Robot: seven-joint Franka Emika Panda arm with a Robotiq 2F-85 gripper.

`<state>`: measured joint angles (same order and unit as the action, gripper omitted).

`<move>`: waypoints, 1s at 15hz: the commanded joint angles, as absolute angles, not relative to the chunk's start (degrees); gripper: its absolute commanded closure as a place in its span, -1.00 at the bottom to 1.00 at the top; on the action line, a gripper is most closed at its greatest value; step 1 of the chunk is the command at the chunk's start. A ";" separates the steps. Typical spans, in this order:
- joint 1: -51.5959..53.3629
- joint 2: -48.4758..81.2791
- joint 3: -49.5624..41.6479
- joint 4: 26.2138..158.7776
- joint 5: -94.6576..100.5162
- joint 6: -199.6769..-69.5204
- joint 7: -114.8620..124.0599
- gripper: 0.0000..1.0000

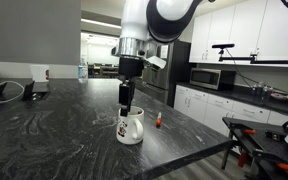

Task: Move the mug to the left

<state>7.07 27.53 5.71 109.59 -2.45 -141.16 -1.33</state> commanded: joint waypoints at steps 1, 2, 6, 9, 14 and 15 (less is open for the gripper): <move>6.41 22.02 6.20 112.01 -3.03 -137.00 -1.17 -0.68; 6.40 19.82 6.02 112.86 -3.03 -135.08 -0.72 -0.81; 5.49 11.75 5.62 115.25 -3.10 -130.05 -1.60 -1.00; 4.42 7.09 4.52 116.72 -2.51 -127.74 -1.88 -1.00; 2.52 2.96 2.97 119.25 -2.66 -124.49 -4.10 -1.00; 2.32 2.69 2.82 119.95 -2.65 -124.23 -4.79 -1.00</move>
